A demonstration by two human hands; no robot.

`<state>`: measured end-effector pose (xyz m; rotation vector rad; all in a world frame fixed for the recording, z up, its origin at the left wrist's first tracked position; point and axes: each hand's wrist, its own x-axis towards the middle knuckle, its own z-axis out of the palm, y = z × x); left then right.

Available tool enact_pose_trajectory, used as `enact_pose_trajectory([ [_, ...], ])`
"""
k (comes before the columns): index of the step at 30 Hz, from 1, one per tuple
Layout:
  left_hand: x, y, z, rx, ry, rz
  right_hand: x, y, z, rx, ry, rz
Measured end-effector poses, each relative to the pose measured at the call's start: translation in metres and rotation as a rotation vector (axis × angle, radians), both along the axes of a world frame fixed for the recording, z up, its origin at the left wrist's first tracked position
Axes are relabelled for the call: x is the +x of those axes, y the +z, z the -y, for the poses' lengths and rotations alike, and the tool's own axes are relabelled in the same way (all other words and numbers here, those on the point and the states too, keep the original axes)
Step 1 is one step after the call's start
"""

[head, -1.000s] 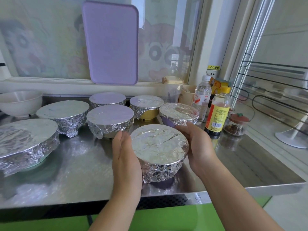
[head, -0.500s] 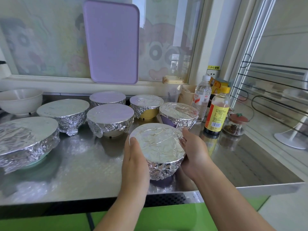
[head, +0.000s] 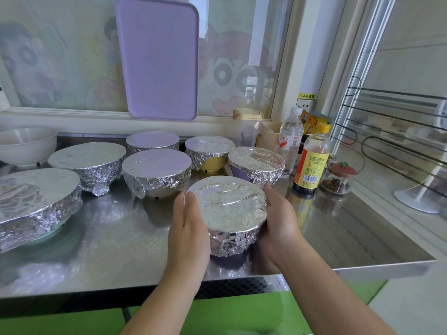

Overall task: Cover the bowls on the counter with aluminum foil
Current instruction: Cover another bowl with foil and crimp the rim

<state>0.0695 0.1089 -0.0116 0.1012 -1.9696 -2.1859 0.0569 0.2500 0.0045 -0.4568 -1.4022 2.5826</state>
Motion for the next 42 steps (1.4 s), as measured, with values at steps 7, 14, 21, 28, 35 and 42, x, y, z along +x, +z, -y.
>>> enact_pose_trajectory([
  [7, 0.007, -0.001, -0.007, 0.176, 0.108, 0.013, 0.002, 0.002, 0.006, -0.045, -0.039, -0.102],
  [14, -0.01, 0.001, -0.007, 0.194, 0.157, 0.014, 0.012, -0.008, 0.002, 0.02, -0.079, -0.061],
  [21, 0.0, 0.001, 0.007, 0.121, 0.2, -0.047, 0.006, 0.013, -0.011, 0.097, -0.024, -0.084],
  [28, 0.015, 0.003, -0.017, 0.008, 0.134, 0.013, 0.004, -0.005, -0.004, -0.01, 0.056, -0.095],
  [35, 0.003, 0.0, 0.002, 0.082, 0.216, -0.049, 0.01, 0.0, -0.028, 0.312, -0.021, -0.048],
  [42, 0.018, -0.004, -0.022, 0.044, 0.188, -0.065, -0.001, 0.004, -0.008, -0.008, 0.11, -0.06],
])
